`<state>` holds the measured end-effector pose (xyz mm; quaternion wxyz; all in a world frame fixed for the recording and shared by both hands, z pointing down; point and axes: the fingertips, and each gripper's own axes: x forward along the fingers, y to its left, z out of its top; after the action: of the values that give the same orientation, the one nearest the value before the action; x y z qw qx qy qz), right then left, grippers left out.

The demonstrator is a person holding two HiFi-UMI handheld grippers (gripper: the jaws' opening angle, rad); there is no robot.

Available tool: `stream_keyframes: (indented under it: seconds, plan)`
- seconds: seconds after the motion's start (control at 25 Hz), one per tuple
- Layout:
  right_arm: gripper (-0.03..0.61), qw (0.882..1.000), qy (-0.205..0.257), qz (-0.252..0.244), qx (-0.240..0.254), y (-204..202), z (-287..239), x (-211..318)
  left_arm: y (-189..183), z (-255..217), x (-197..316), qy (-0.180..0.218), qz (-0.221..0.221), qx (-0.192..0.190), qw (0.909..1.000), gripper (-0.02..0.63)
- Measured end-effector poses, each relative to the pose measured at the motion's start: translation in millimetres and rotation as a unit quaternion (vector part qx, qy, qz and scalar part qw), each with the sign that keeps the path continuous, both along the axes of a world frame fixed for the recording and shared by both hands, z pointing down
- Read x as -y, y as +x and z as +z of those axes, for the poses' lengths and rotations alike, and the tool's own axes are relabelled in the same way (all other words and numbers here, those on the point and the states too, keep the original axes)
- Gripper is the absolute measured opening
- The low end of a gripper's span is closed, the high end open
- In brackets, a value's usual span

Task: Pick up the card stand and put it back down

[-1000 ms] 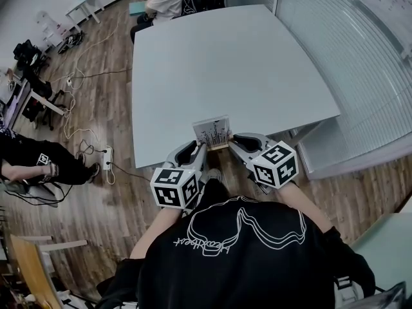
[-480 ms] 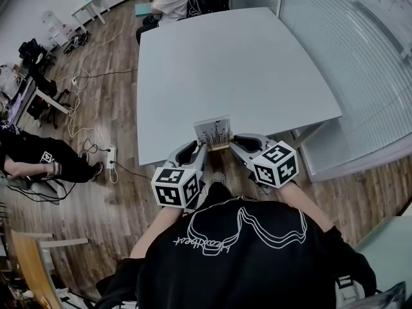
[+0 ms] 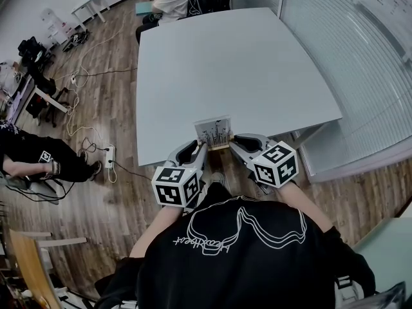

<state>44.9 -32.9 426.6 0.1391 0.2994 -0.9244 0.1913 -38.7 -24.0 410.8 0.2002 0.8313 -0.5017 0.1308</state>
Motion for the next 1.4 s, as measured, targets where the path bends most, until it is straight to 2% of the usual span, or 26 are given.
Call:
stream_keyframes:
  seconds: [0.52, 0.76, 1.4]
  plan:
    - [0.077, 1.000, 0.006, -0.004, -0.014, -14, 2, 47, -14, 4, 47, -0.010, -0.007, -0.002, 0.9999, 0.106]
    - [0.077, 1.000, -0.005, -0.002, -0.015, -23, 2, 75, -23, 3, 77, -0.016, -0.003, -0.003, 0.9999, 0.106]
    - [0.077, 0.999, -0.030, -0.005, -0.045, -71, 44, 161, -70, 48, 165, -0.062, 0.007, 0.003, 0.9981, 0.104]
